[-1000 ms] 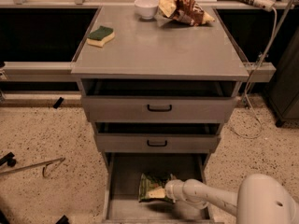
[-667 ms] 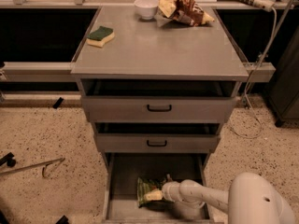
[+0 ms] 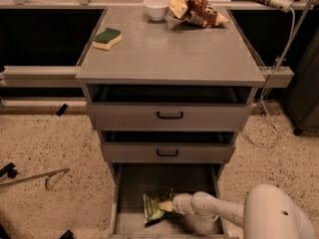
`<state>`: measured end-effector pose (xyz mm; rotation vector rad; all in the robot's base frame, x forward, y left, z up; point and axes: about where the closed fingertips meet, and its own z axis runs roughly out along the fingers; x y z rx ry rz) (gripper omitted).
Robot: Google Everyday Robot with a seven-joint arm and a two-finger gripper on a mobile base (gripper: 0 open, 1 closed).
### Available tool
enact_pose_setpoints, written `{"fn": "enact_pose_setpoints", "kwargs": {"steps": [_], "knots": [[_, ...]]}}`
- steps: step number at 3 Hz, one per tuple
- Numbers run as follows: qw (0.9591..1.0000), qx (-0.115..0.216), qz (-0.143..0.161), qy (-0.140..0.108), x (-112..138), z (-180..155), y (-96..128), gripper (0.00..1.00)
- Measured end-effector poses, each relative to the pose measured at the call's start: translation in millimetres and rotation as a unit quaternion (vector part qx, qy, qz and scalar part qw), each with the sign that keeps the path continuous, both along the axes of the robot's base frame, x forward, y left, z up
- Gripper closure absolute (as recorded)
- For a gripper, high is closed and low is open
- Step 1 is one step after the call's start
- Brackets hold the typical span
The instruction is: Pick green jalapeno chip bag from bottom drawer and place on counter
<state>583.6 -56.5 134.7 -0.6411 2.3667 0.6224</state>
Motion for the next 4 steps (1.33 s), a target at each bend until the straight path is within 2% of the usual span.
{"fn": "enact_pose_setpoints", "kwargs": {"steps": [1, 2, 3, 4], "knots": [[1.0000, 0.004, -0.003, -0.004, -3.2, 8.9, -4.5, 0.65], [0.9990, 0.035, 0.011, -0.025, -14.5, 61.2, -13.1, 0.88], [0.9967, 0.067, 0.009, -0.044, -32.6, 117.0, -45.1, 1.00], [0.9946, 0.078, -0.016, -0.066, -55.9, 171.4, -88.2, 1.00]]}}
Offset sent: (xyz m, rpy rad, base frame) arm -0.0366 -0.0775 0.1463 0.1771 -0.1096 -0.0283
